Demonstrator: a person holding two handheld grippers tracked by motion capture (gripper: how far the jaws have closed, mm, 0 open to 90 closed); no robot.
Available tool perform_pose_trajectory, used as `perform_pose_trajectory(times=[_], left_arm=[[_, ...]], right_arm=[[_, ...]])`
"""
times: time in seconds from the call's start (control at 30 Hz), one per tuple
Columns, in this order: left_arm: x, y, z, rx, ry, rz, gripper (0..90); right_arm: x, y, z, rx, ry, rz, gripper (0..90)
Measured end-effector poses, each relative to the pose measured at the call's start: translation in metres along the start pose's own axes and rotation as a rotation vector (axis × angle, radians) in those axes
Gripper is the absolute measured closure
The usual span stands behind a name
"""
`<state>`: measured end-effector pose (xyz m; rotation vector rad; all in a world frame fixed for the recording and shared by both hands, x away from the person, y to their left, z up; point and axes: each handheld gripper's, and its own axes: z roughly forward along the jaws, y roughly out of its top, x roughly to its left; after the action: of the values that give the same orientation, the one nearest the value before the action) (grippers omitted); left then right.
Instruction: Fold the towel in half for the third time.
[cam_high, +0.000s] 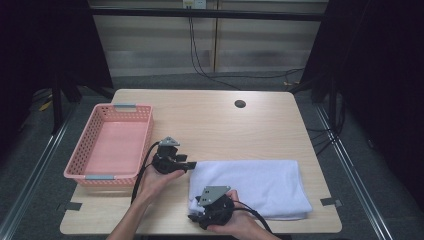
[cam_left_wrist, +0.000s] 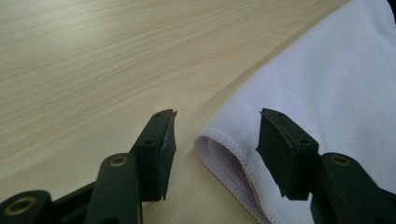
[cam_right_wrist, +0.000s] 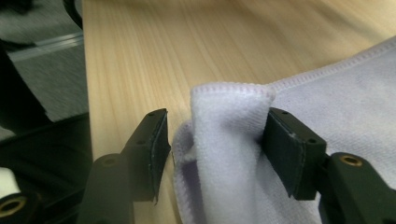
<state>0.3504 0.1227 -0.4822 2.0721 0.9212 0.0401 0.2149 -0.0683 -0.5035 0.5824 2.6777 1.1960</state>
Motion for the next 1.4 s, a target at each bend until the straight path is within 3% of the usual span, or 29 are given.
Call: perform_pose_trajectory(times=[0.17, 0.27, 0.4, 0.53, 0.7, 0.73, 0.83, 0.9, 0.93, 1.03, 1.27, 1.4], left_arm=[[0.004, -0.001, 0.003, 0.003, 0.028, -0.016, 39.3], [0.007, -0.001, 0.007, 0.004, 0.030, -0.027, 37.1], [0.008, 0.001, 0.014, 0.031, 0.035, -0.016, 35.6], [0.008, -0.001, 0.019, 0.063, 0.040, 0.006, 34.8], [0.005, 0.000, 0.024, 0.069, 0.032, 0.023, 34.0], [0.004, 0.000, 0.024, 0.068, 0.029, 0.026, 35.5], [-0.002, -0.002, 0.026, 0.081, -0.033, 0.081, 49.4], [-0.010, -0.003, 0.027, 0.095, -0.030, 0.126, 55.4], [-0.011, -0.003, 0.027, 0.098, -0.049, 0.129, 62.4], [-0.012, -0.001, 0.026, 0.082, -0.061, 0.090, 77.5], [-0.006, 0.010, 0.014, -0.010, -0.107, -0.008, 79.2], [-0.010, 0.023, 0.003, -0.052, -0.132, 0.006, 79.0]], right_arm=[[-0.002, 0.000, -0.001, 0.007, -0.046, -0.009, 60.8], [-0.007, 0.001, -0.002, 0.003, -0.037, 0.035, 68.6], [-0.015, 0.001, -0.003, -0.004, -0.009, 0.090, 73.3], [-0.016, 0.001, -0.004, -0.005, 0.003, 0.103, 75.1], [-0.020, 0.001, -0.004, -0.009, 0.022, 0.114, 75.8], [-0.020, 0.001, -0.005, -0.008, 0.024, 0.119, 75.8], [-0.021, 0.001, -0.005, -0.008, 0.036, 0.132, 76.0], [-0.022, 0.001, -0.005, -0.011, 0.043, 0.141, 76.0], [-0.023, 0.001, -0.005, -0.013, 0.048, 0.139, 76.1], [-0.026, 0.002, -0.007, -0.015, 0.065, 0.158, 77.1], [-0.032, 0.011, -0.023, -0.081, 0.070, 0.187, 77.9], [-0.035, 0.020, -0.038, -0.131, 0.073, 0.200, 77.9]])
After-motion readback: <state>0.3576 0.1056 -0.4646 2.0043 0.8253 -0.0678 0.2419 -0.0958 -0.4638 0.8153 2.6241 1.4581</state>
